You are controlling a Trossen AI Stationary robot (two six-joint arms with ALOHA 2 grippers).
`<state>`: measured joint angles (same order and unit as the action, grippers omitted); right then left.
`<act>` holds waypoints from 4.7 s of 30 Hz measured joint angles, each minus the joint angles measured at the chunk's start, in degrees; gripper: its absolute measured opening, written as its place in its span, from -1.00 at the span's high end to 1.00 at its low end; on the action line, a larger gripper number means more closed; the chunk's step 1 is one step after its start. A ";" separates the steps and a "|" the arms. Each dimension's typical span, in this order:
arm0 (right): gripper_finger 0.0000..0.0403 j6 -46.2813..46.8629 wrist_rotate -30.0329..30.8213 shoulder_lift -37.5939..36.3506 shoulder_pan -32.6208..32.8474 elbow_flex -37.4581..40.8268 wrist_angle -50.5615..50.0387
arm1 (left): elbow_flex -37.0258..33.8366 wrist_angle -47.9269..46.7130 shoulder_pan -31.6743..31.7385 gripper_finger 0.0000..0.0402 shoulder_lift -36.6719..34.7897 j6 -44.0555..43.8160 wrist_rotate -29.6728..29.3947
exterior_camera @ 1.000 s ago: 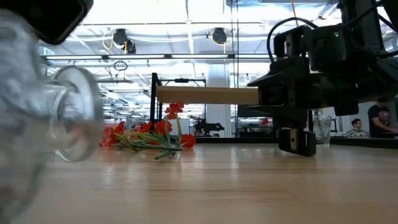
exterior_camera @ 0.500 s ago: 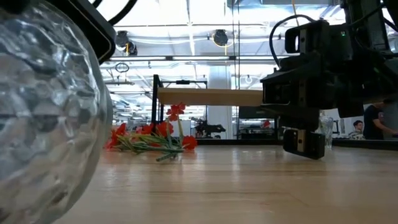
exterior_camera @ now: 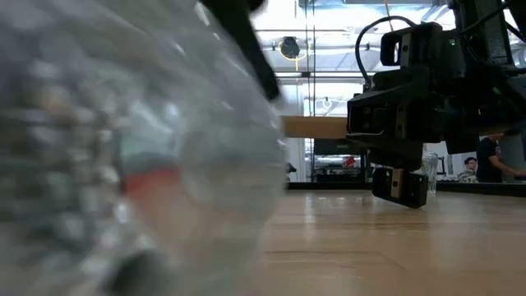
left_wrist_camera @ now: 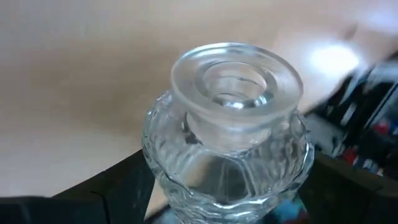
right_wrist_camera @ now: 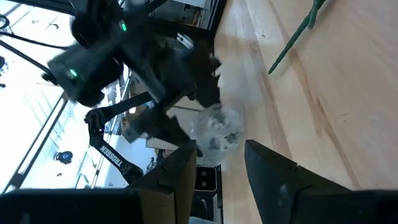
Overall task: Pick and place flowers into a vace then onto a shelf
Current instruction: Adjust the bottom transparent vase
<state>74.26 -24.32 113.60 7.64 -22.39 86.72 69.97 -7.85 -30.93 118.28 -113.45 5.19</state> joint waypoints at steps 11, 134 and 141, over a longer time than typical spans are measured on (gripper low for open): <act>0.36 0.29 0.11 0.02 -0.03 0.00 0.02 | -0.58 2.06 4.37 -0.62 -0.13 12.16 -11.58; 0.65 -65.69 28.77 -28.00 12.77 -39.32 -133.13 | -1.15 19.53 13.61 -0.75 -2.75 58.29 -5.57; 0.40 -58.48 28.76 -28.91 13.49 -38.83 -130.15 | -1.13 19.58 13.68 -0.75 -2.75 56.44 -2.01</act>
<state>15.78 4.45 84.69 21.12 -61.22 -43.43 68.84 11.74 -17.26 115.52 -57.01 3.18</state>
